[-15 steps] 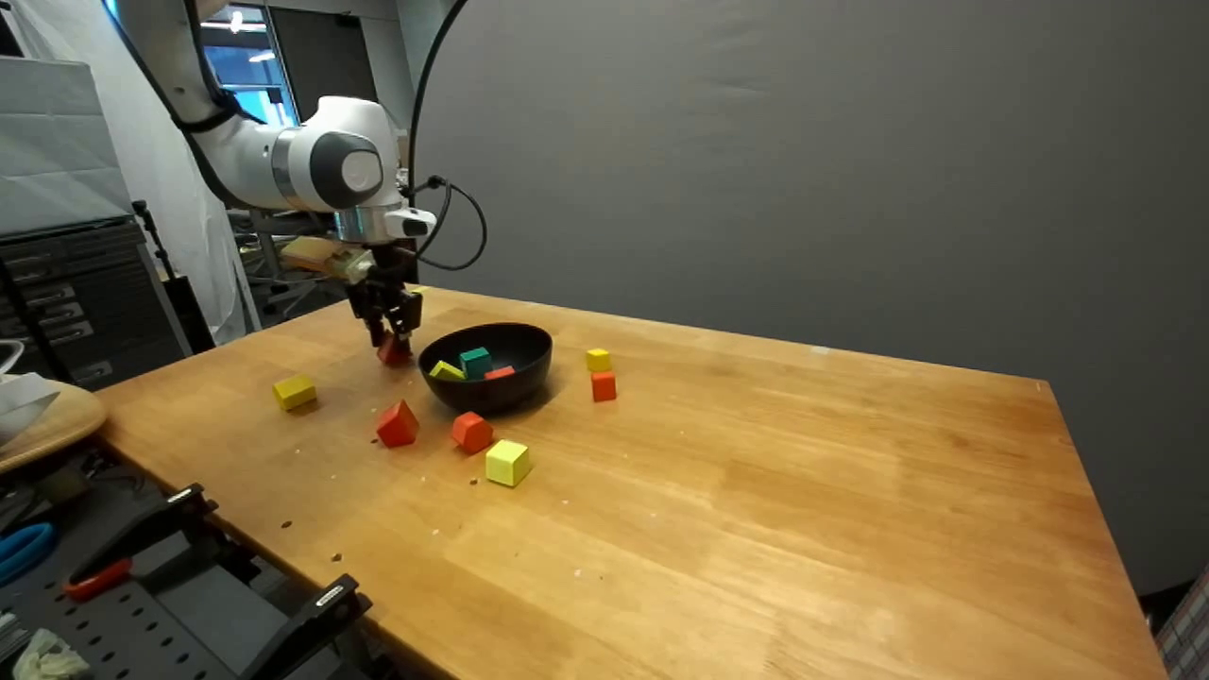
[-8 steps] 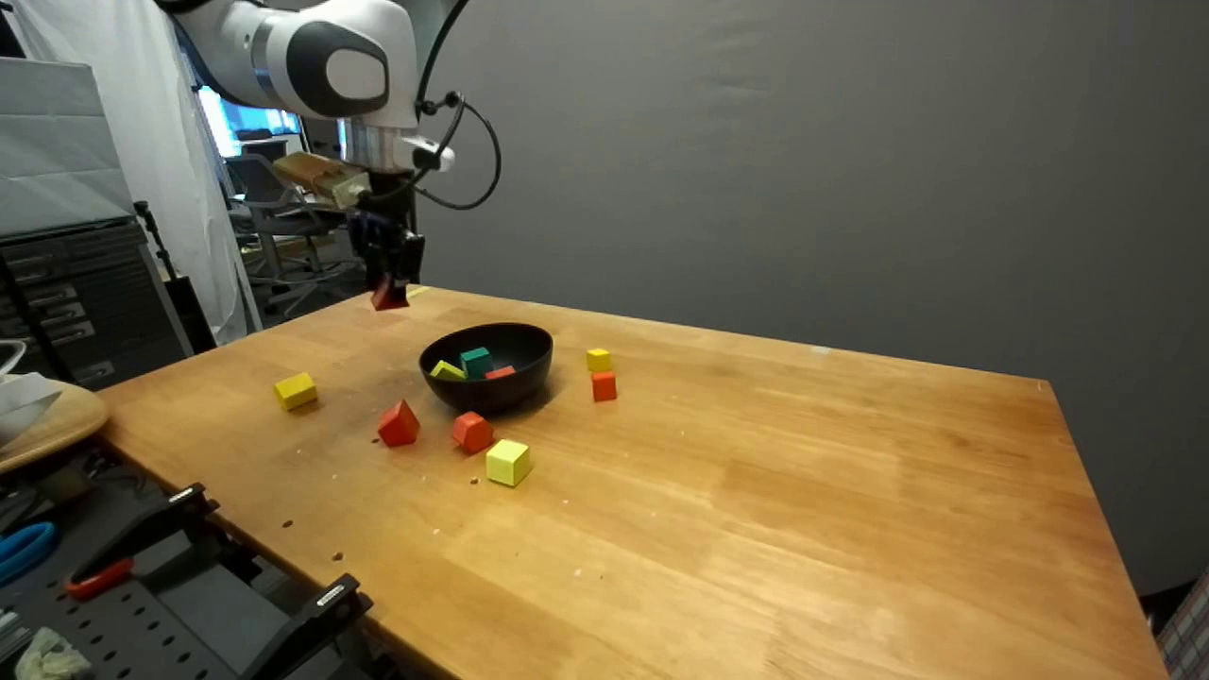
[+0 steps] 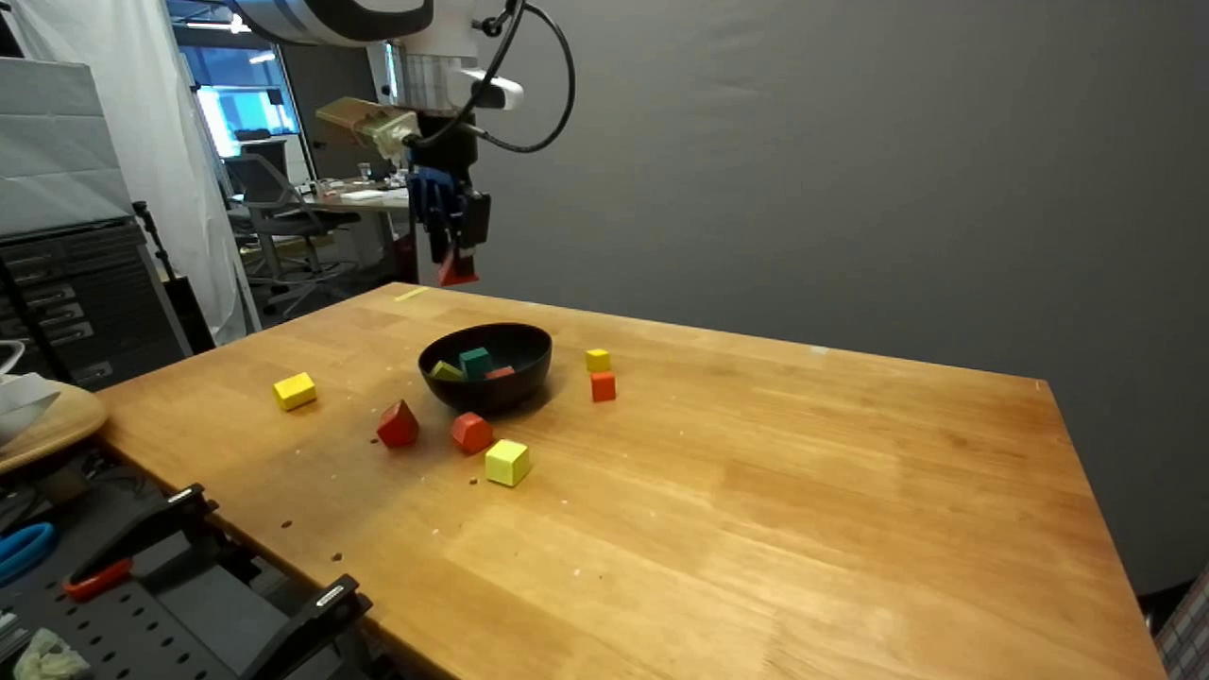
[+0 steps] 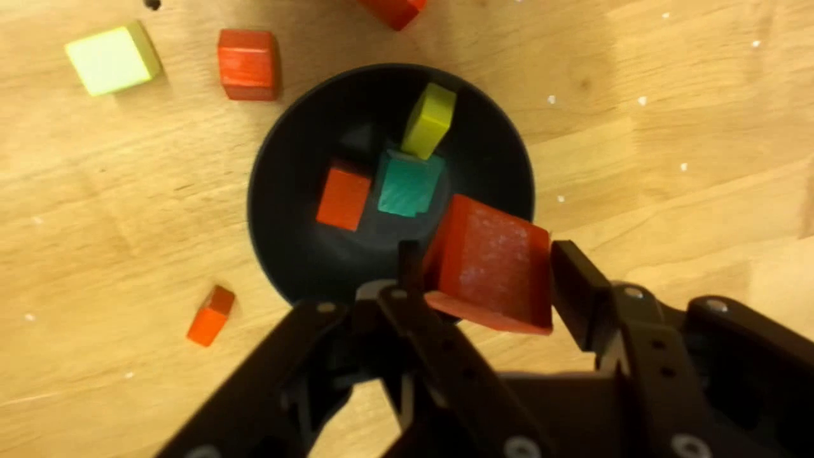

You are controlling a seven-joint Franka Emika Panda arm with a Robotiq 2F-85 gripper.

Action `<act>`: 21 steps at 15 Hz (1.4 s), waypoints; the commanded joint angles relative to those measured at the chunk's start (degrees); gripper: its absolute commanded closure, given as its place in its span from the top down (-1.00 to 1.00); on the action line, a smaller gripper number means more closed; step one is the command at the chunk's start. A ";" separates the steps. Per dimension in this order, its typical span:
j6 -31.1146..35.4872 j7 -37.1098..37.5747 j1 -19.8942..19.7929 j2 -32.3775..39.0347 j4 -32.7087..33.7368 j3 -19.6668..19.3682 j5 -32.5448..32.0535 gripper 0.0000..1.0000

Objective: Put all the blocks in the bowl

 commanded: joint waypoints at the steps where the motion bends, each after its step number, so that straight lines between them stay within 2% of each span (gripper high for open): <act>1: -1.07 -2.92 -0.39 -1.44 -1.04 -0.80 -0.39 -0.44; 6: 1.79 -2.40 0.31 2.72 -0.42 -0.49 -2.13 -0.41; 7: 2.03 -2.75 0.30 3.61 -0.29 -0.45 -1.47 0.24; 8: 2.18 -3.11 0.26 3.99 -0.42 -0.36 -0.66 0.54; 9: 2.27 -3.71 0.11 3.83 -0.70 -0.25 0.38 0.62; 11: 3.43 -2.52 0.15 2.90 -1.35 -0.44 -0.35 0.94; 13: 5.53 -2.04 0.50 0.50 -2.49 -0.31 -1.07 1.00; 17: 5.36 -7.07 2.03 -6.17 -4.62 2.72 4.82 0.99; 21: 6.87 -1.10 6.40 -10.08 -6.59 6.34 2.68 1.00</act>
